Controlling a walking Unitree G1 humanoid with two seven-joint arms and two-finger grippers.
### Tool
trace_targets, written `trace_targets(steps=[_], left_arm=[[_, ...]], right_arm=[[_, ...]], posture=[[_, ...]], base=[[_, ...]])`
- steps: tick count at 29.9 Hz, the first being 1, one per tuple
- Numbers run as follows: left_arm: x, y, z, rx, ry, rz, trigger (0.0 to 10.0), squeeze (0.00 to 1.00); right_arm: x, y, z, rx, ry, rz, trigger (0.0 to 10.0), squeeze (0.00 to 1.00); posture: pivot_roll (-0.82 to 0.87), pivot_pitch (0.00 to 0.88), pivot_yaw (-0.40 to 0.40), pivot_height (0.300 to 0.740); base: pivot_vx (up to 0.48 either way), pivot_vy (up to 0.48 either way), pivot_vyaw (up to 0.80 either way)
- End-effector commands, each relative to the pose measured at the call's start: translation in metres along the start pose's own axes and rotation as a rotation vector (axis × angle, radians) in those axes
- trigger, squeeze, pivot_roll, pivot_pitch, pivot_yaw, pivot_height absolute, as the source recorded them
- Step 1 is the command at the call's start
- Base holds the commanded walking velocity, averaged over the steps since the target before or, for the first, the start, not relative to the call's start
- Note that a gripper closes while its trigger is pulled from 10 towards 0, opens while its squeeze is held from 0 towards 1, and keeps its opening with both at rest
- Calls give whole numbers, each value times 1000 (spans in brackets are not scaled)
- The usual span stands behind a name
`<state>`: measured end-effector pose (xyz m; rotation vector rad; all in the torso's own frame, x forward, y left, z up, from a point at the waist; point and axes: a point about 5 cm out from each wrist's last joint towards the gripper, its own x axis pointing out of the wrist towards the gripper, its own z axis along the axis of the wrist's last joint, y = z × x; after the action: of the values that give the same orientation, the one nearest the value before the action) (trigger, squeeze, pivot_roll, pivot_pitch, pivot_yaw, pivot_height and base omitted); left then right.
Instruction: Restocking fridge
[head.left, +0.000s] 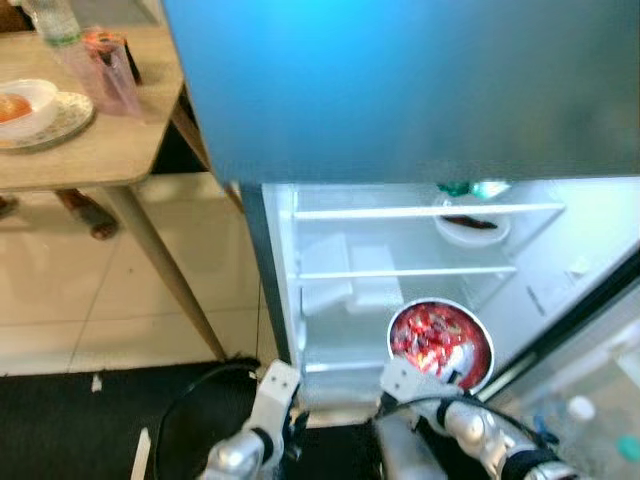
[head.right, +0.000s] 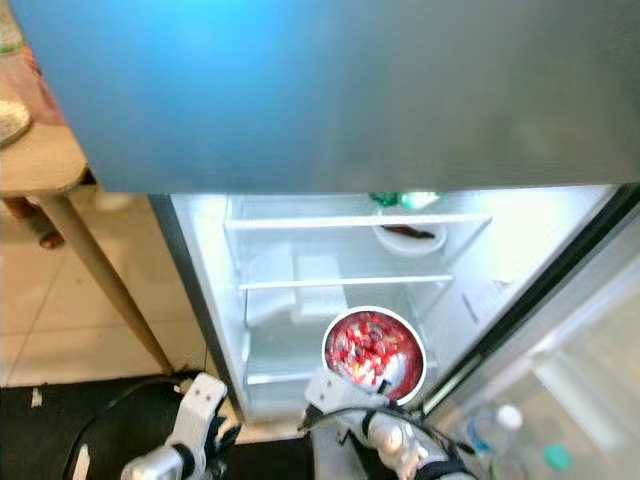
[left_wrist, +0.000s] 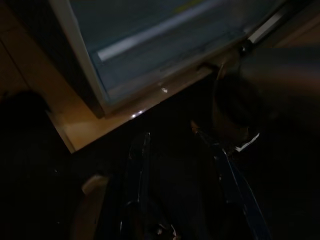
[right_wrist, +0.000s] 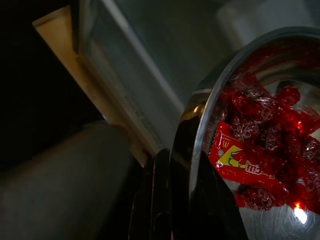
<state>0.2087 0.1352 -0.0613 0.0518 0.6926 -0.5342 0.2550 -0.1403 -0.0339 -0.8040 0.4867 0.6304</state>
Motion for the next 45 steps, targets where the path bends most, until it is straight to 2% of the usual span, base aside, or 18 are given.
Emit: trace_targets(steps=[1, 9, 17, 24, 26, 27, 29, 31, 35, 45], left_arm=[[2, -4, 0, 16, -3, -10, 10000, 0], [3, -5, 4, 44, -20, -14, 10000, 0], [6, -4, 19, 83, -83, -11, 10000, 0], [8, -5, 30, 123, -139, -28, 10000, 0], [8, -6, 32, 132, -160, -36, 10000, 0], [7, -7, 34, 152, -183, -50, 10000, 0], [7, -7, 35, 158, -188, -54, 10000, 0], [6, -9, 38, 187, -218, -76, 10000, 0], [4, -10, 40, 205, -244, -93, 10000, 0], [-4, -20, 56, 279, -389, -173, 10000, 0]], right_arm=[[0, -6, 2, -8, -7, -19, 10000, 0], [0, -7, 1, -6, -7, -27, 10000, 0], [0, -11, 1, 2, -2, -42, 10000, 0], [1, -26, 5, 33, -1, -95, 10000, 0], [2, -33, 7, 43, -3, -123, 10000, 0], [3, -45, 11, 64, -4, -163, 10000, 0], [3, -48, 12, 70, -4, -174, 10000, 0], [3, -63, 18, 85, -10, -227, 10000, 0], [3, -73, 22, 102, -16, -252, 10000, 0], [1, -112, 40, 157, -44, -358, 10000, 0]], posture=[[-22, 110, -1, 595], [-22, 111, 3, 565], [-16, 120, 3, 530], [-8, 142, 10, 495], [2, 167, 19, 485], [9, 183, 24, 475], [9, 183, 24, 470], [28, 219, 36, 455], [37, 241, 42, 440], [89, 348, 82, 390]], base=[[0, 0, 0], [0, 0, 0], [0, 0, 0], [0, 0, 0], [0, 0, 0], [0, 0, 0], [0, 0, 0], [0, 0, 0], [0, 0, 0], [0, 0, 0]])
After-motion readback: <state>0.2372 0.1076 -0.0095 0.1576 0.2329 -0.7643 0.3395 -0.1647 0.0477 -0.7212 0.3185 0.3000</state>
